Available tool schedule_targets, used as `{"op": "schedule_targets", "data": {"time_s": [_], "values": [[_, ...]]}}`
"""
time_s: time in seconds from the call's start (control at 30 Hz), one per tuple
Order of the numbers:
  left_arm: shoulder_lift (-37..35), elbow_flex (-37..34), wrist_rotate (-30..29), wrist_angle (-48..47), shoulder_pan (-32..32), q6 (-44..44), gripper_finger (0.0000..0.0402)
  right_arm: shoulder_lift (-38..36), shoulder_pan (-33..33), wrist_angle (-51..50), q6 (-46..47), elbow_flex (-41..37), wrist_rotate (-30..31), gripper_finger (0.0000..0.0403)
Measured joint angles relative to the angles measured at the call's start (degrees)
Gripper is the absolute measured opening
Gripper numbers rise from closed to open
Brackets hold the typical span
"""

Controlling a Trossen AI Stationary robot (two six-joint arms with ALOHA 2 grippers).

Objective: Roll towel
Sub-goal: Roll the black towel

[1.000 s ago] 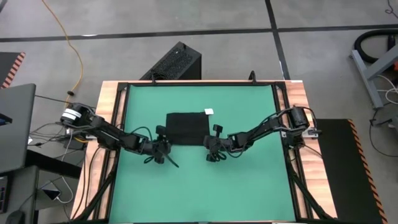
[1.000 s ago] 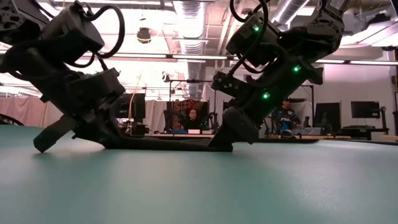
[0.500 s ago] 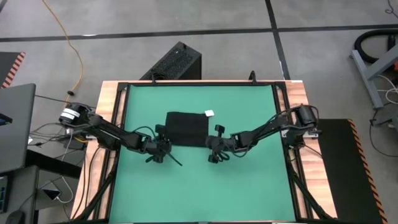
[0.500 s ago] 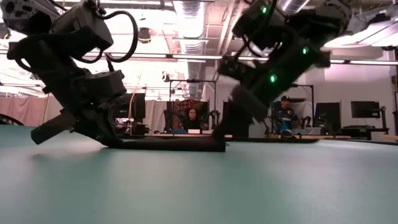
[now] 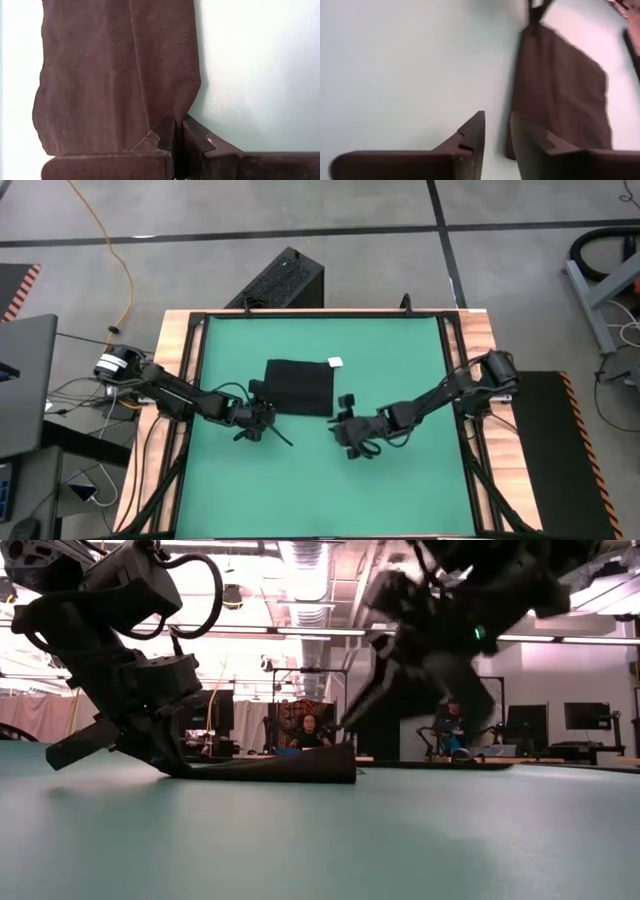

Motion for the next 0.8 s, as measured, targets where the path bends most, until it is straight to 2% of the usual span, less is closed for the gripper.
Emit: {"op": "schedule_targets", "data": {"time_s": [0.2,0.5,0.8], "values": [[0.0,0.0,0.0,0.0,0.0,0.1,0.0,4.9,-1.5,8.5,-5.4,0.0,0.1,0.0153],[-0.1,0.1,0.5,-0.3,0.7,0.3,0.0,5.2,-5.6,4.9,-6.1,0.0,-0.5,0.0227],[-0.1,0.1,0.6,-0.7,1.7,0.8,0.0,6.1,-8.5,3.6,-5.0,0.1,-4.2,0.0226]]}}
